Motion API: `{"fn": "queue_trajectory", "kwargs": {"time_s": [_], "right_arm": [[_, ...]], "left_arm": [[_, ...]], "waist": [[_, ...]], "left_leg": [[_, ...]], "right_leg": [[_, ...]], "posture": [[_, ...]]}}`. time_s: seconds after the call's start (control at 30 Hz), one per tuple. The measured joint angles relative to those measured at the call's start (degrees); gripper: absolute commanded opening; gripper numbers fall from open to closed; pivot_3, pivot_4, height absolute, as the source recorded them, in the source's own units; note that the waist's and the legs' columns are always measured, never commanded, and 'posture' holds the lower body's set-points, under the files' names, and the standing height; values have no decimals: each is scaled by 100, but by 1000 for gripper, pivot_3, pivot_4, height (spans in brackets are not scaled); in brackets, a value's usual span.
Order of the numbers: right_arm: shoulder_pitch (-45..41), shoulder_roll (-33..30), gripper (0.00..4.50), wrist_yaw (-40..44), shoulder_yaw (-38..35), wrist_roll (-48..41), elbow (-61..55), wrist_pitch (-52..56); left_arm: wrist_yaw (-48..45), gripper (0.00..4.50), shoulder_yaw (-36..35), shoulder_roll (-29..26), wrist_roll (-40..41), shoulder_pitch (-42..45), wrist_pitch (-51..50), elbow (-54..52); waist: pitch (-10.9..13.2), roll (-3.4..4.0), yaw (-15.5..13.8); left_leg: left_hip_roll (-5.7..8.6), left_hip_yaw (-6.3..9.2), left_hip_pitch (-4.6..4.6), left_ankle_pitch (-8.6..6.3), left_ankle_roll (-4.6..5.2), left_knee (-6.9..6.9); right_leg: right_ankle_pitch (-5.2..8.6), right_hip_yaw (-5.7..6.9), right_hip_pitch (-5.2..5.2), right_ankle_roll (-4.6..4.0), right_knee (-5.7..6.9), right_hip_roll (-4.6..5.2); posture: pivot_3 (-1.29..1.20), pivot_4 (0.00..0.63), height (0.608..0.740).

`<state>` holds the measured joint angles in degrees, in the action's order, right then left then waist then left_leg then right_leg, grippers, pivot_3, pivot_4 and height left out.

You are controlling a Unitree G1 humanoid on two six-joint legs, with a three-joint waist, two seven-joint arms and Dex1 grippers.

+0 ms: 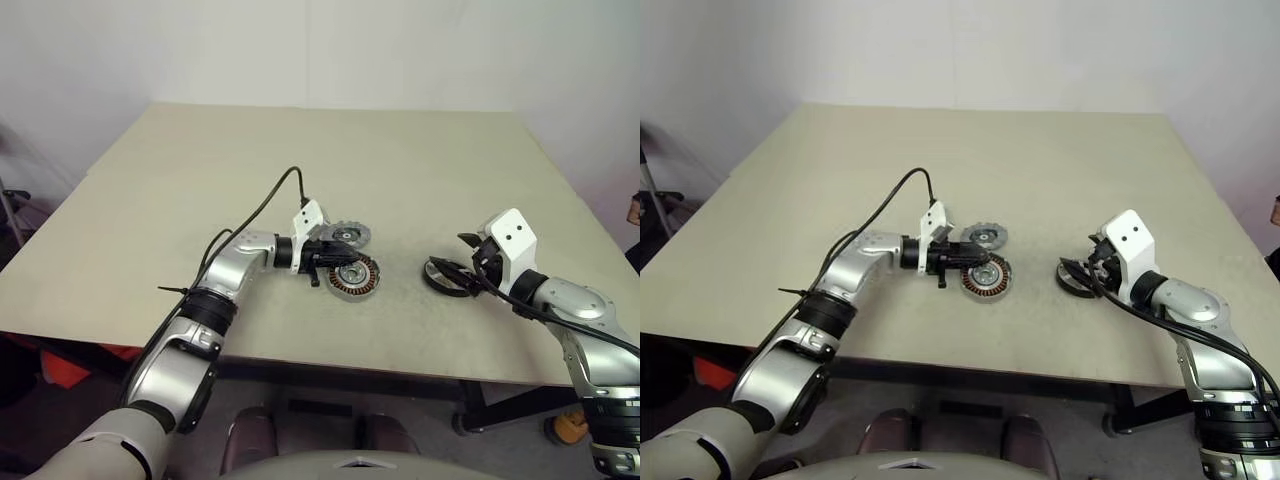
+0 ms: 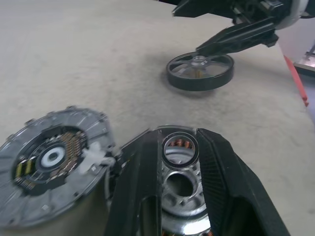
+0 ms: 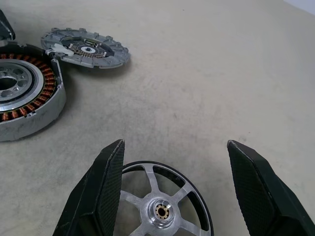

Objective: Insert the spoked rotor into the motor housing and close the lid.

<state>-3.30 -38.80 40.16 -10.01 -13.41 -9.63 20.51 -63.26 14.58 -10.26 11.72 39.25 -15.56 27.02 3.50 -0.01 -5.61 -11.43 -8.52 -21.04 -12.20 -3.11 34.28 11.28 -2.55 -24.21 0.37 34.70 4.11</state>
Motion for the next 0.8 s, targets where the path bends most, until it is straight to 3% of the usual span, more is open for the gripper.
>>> {"fn": "queue_trajectory", "kwargs": {"time_s": [0.8], "right_arm": [[-15,1,3733,-123,0,23,0,-1]], "left_arm": [[226,709,238,114,-541,-70,199,185]], "waist": [[0,0,1]], "left_leg": [[5,1,-1,3,5,0]], "right_leg": [[0,3,3,1,1,8]], "posture": [[0,0,740]]}}
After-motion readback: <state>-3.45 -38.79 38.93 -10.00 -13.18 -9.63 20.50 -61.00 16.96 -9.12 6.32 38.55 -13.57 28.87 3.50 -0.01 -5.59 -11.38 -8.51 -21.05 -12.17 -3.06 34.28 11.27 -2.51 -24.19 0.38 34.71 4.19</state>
